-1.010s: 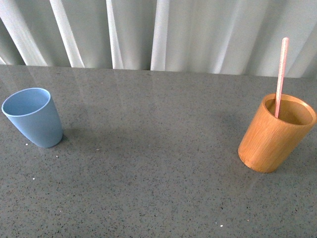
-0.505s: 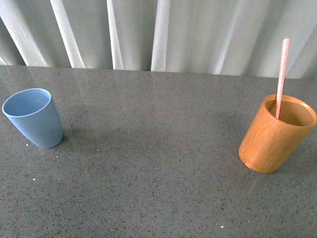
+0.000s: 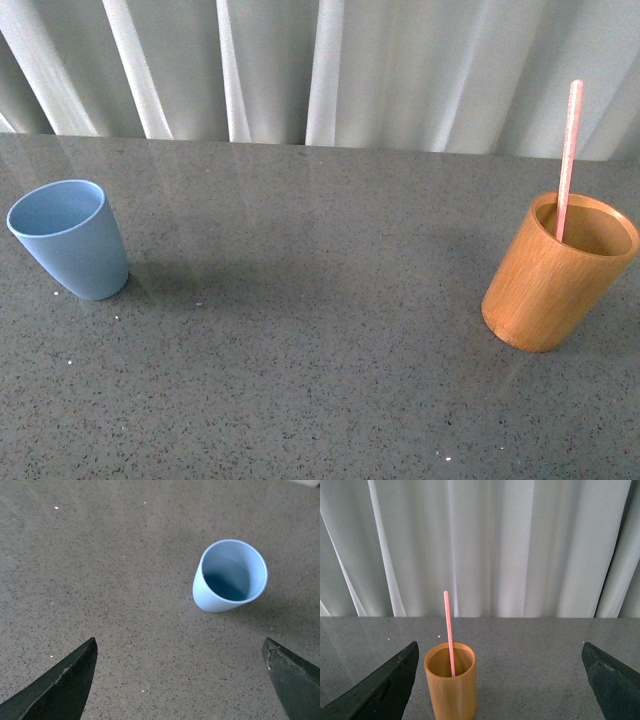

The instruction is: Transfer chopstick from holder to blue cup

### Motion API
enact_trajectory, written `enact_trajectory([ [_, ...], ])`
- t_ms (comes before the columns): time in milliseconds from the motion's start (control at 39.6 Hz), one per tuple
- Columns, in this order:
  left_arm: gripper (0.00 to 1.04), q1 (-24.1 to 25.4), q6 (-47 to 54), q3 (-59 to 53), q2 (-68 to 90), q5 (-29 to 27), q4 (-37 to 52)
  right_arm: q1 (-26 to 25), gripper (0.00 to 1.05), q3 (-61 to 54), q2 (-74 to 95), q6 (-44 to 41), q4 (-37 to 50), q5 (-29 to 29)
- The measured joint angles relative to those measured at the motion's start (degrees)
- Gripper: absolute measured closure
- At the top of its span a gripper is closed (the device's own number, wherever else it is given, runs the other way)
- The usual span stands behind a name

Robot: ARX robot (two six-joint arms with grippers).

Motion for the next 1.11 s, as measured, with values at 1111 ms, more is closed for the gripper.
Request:
enact_trajectory([
  [1111,0.07,-5.09,-0.26,23.30,39.04,-8.61,1.70,0.00,0.10,0.00,-0.02,0.00,0.00,-0.02],
])
